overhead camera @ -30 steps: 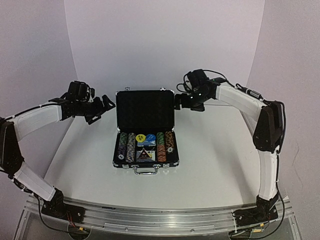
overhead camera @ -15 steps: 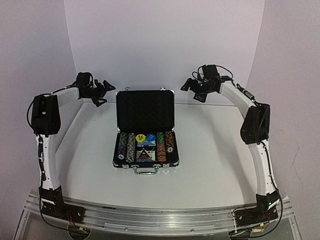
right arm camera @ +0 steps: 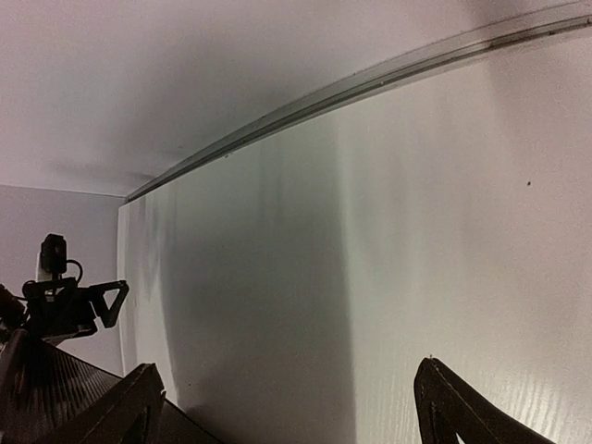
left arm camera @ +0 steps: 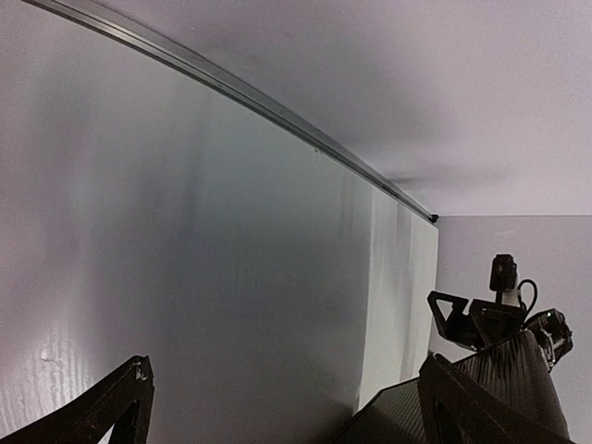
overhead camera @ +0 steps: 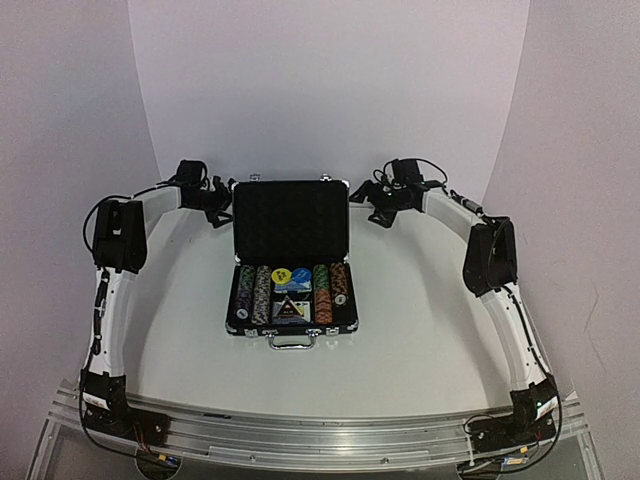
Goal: Pack up texas hold em set
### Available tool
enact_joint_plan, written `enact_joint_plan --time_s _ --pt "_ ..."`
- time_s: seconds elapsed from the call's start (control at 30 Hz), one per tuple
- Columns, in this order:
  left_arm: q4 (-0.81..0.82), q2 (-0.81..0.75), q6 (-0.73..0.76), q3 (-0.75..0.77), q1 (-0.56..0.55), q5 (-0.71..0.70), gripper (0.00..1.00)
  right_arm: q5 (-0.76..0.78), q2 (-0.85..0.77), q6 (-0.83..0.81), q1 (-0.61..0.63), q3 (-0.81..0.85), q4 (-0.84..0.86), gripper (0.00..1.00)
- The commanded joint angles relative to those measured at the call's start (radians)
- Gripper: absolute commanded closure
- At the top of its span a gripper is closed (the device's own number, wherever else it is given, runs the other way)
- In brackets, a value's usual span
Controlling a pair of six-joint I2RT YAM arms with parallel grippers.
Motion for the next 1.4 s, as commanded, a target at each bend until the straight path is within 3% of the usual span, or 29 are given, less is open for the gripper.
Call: enact_joint_plan --time_s 0.0,0.23,0.73,1.17,1.37 --pt "-0.001 -0.013 0.083 0.043 -0.038 0.053 0.0 -0.127 0.011 -0.003 0.018 0.03 0.08 0.09" --pt "-0.005 -0.087 0.161 -0.072 -0.068 0.068 0.0 -0.179 -0.076 -0.064 0.036 -0.09 0.086 0.1" --pt "0.145 -0.477 0.216 -0.724 -0.118 -0.092 0.0 -0.136 -0.432 -0.231 0.113 -0.684 0.101 0.11" --pt "0.134 -0.668 0.208 -0.936 -0.13 -0.186 0.0 -0.072 -0.6 -0.222 0.113 -0.902 0.1 0.11" --pt "0.133 -0.876 0.148 -1.135 -0.18 -0.272 0.01 -0.064 -0.727 -0.21 0.17 -1.062 0.098 0.12"
